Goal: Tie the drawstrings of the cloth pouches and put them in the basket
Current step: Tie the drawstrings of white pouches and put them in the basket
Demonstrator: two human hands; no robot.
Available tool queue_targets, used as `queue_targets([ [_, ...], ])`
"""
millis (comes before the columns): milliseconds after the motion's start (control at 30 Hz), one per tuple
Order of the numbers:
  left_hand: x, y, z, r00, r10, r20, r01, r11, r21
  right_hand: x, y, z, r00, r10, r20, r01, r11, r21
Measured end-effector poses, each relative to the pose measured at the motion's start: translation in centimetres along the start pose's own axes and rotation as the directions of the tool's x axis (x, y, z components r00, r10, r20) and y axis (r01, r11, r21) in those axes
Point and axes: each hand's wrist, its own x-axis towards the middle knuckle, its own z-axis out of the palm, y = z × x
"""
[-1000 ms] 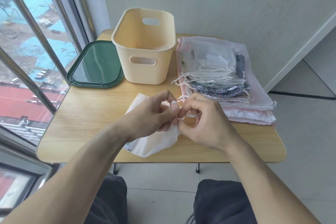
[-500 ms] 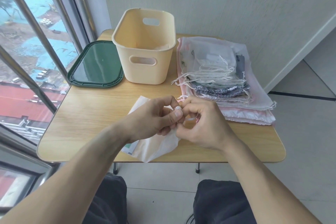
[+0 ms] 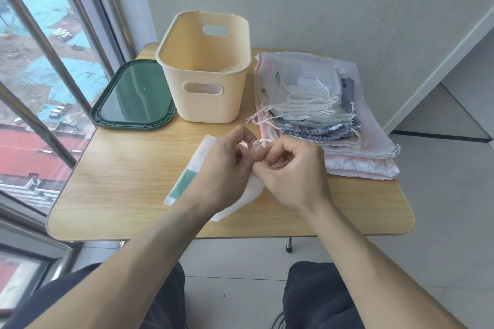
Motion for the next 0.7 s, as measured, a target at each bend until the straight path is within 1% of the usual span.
queue_targets([
  [67,0.1,0.0,0.0,1.0,0.002,-0.026,0.001,0.996,0.089,0.0,0.0,0.0,1.0,0.023,-0.01,-0.023,1.0,-0.006],
  [100,0.2,0.0,-0.1,1.0,0.001,-0.011,0.0,0.996,0.088,0.0,-0.1,0.0,0.999,0.03,-0.011,-0.031,1.0,-0.003],
  [167,0.2,0.0,-0.5,0.999,0.024,0.041,-0.023,0.999,-0.023,-0.1,-0.3,-0.2,0.999,0.049,0.008,-0.049,0.999,0.008],
  [200,0.2,-0.2,-0.7,0.999,0.043,0.025,-0.042,0.998,-0.047,-0.1,-0.5,-0.3,0.998,0.061,0.03,-0.062,0.998,0.02],
  [300,0.3,-0.7,-1.1,0.995,0.08,-0.061,-0.08,0.997,0.006,0.0,-0.7,-0.6,0.993,0.082,0.08,-0.086,0.995,0.042],
  [400,0.3,-0.7,-1.1,0.997,0.067,-0.049,-0.063,0.996,0.07,-0.1,-0.7,-0.7,0.992,0.084,0.093,-0.088,0.995,0.04],
  [467,0.3,-0.5,-1.1,0.999,0.038,-0.028,-0.036,0.997,0.073,-0.1,-0.6,-0.7,0.991,0.09,0.095,-0.094,0.995,0.043],
  [600,0.3,-0.4,-1.4,0.999,-0.042,-0.001,0.042,0.999,-0.032,0.0,-0.4,-1.0,0.989,0.103,0.109,-0.111,0.992,0.061],
  [700,0.3,-0.3,-1.7,0.992,-0.127,0.024,0.129,0.978,-0.163,0.2,-0.3,-1.2,0.991,0.055,0.123,-0.056,0.998,0.003],
])
